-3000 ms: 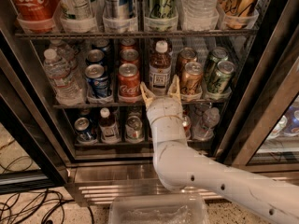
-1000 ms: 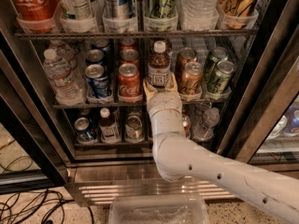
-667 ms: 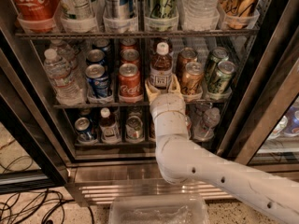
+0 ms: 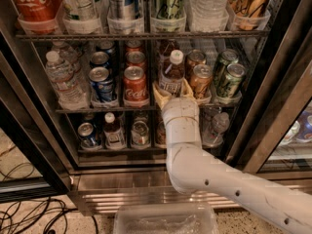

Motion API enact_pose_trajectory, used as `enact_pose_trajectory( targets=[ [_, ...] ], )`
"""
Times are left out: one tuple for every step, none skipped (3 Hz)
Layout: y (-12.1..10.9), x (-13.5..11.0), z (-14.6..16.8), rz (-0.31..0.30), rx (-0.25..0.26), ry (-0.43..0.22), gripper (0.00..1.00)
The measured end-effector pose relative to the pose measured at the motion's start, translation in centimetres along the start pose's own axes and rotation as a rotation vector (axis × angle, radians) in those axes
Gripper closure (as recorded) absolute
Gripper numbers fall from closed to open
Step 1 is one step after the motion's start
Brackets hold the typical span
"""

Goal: Pick blue plastic bottle from middle shelf of fridge

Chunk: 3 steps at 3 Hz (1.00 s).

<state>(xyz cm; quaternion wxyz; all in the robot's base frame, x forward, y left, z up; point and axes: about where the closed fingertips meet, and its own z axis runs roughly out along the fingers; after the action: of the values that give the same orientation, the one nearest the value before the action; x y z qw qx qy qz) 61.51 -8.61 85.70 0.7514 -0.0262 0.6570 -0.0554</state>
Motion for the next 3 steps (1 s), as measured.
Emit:
enact_pose_trajectory(
  targets=[
    [-0.5, -0.8, -0.1, 0.024, 0.008, -0.017, 1.00],
    [-0.3, -1.7, -0.1, 0.037, -0.007, -0.027, 1.00],
    [0.0, -4.3, -0.6, 0.056, -0.064, -0.039, 1.00]
  ],
)
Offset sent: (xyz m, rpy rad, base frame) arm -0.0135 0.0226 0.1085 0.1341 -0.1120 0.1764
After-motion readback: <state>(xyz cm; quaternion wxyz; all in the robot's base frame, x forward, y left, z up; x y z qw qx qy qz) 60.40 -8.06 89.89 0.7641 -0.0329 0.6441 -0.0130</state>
